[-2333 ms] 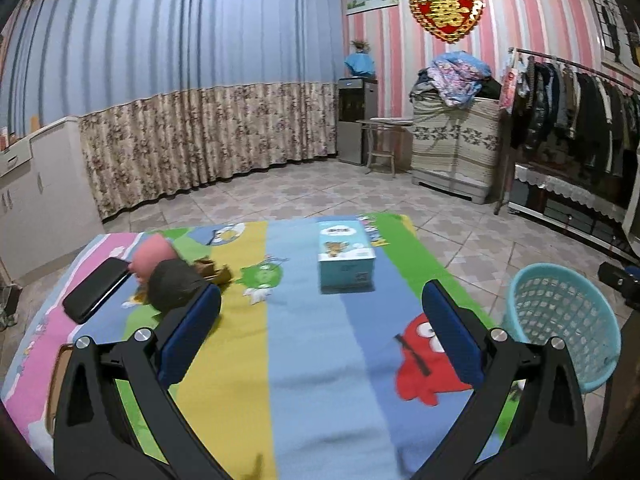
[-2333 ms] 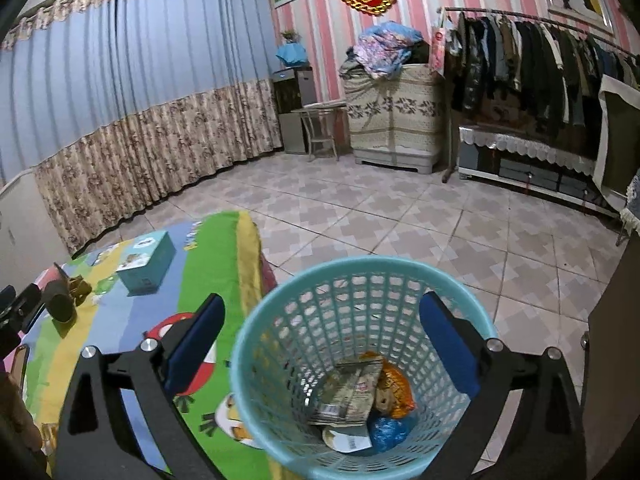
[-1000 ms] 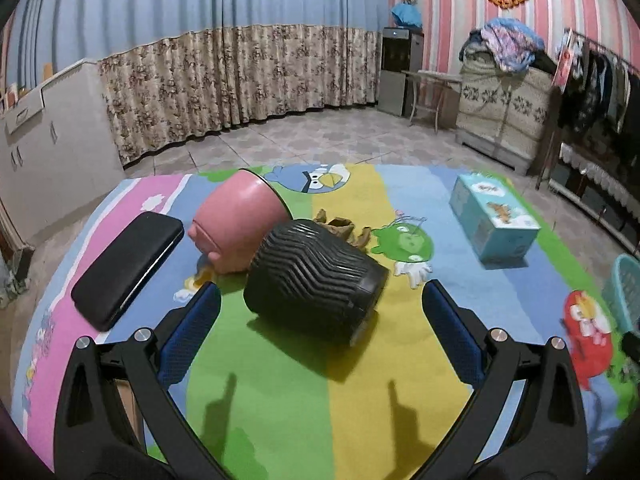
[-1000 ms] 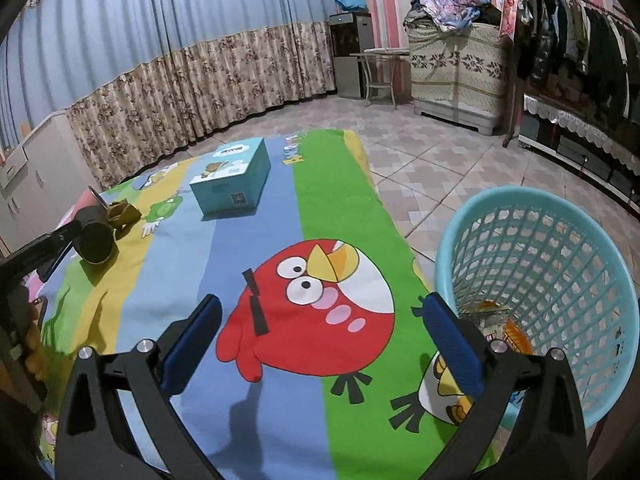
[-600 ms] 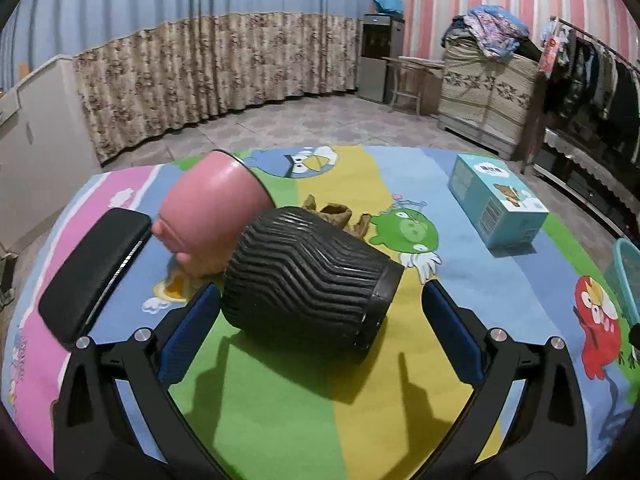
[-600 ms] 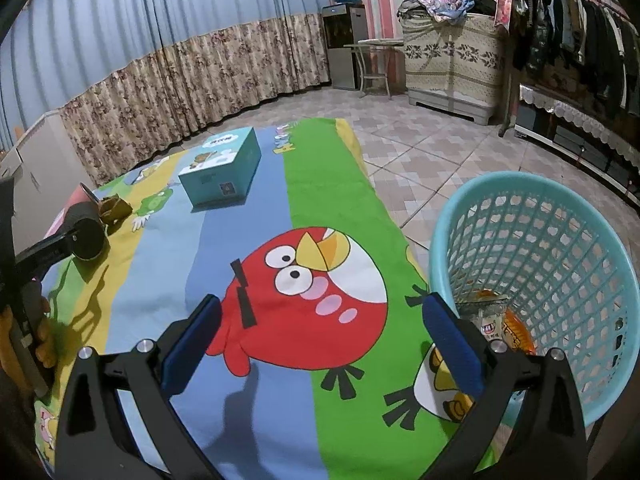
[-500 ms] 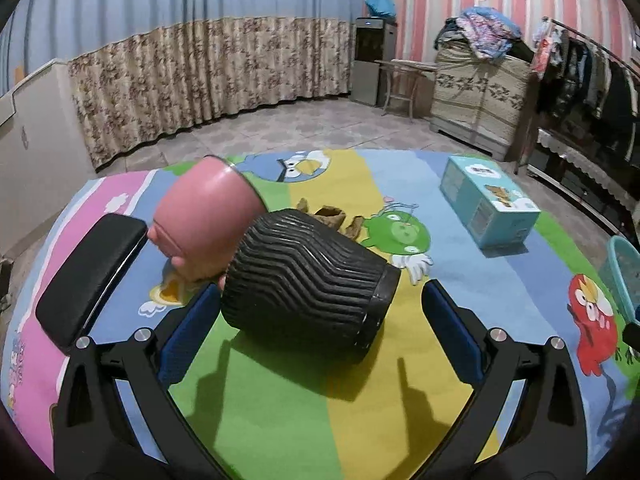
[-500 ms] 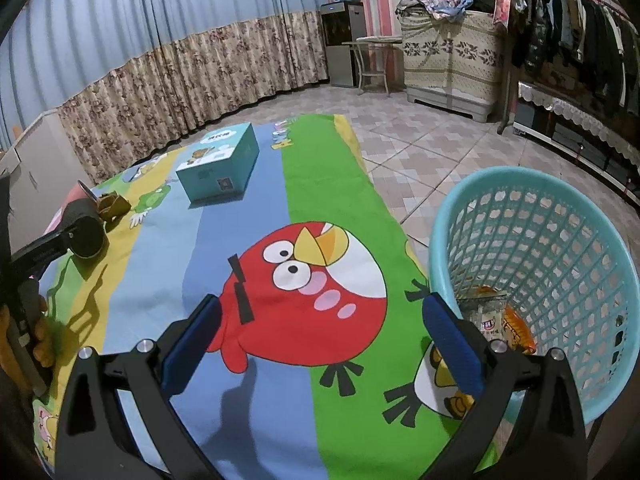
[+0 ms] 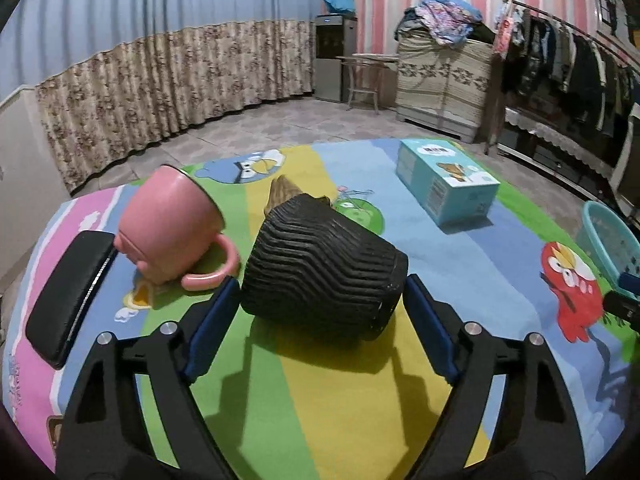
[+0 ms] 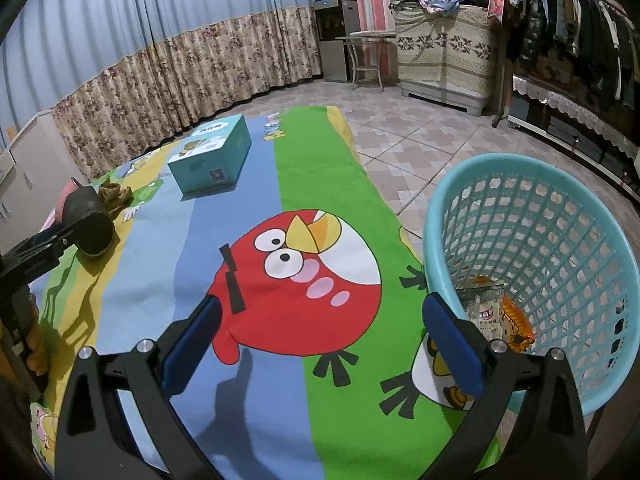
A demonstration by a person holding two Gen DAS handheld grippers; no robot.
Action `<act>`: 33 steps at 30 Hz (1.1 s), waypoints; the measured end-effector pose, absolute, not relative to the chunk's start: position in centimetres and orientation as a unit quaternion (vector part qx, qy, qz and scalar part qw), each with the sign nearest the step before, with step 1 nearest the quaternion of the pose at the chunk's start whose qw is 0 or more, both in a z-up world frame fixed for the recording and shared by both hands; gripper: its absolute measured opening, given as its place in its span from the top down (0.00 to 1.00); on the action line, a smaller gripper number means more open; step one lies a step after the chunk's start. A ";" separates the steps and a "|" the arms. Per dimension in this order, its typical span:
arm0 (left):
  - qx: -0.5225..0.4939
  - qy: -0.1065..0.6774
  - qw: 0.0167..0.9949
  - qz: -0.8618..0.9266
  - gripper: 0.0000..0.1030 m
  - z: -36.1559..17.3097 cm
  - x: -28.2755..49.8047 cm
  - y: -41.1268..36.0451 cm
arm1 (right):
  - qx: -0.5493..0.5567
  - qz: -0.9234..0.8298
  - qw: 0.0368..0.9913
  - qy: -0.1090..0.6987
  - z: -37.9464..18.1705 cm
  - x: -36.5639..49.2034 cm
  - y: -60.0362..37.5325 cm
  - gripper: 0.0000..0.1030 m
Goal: Collect trash
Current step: 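Lower the left gripper onto the black ribbed pot and grasp its rim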
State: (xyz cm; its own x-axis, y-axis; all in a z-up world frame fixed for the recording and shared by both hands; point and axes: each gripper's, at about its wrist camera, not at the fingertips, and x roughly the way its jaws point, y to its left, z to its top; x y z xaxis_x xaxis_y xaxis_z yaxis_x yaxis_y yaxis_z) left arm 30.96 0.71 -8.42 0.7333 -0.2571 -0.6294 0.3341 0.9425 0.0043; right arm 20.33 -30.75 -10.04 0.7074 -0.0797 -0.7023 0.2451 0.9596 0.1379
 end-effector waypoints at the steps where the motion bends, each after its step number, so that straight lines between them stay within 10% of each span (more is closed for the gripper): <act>1: 0.060 0.328 0.929 -0.163 0.21 -8.4 30.8 0.7 | 0.111 -0.089 0.917 0.372 -10.0 20.3 -30.8 0.05; 14: 0.054 0.336 0.925 -0.169 0.13 -8.8 31.2 0.7 | 0.117 -0.089 0.916 0.373 -10.3 20.3 -30.8 0.05; 32: 0.054 0.274 0.948 -0.153 0.21 -6.2 28.5 1.3 | 0.122 -0.066 0.914 0.380 -10.5 20.9 -30.7 0.05; 33: 0.049 0.268 0.951 -0.148 0.33 -5.8 28.5 1.6 | 0.119 -0.065 0.915 0.380 -10.4 20.9 -30.5 0.05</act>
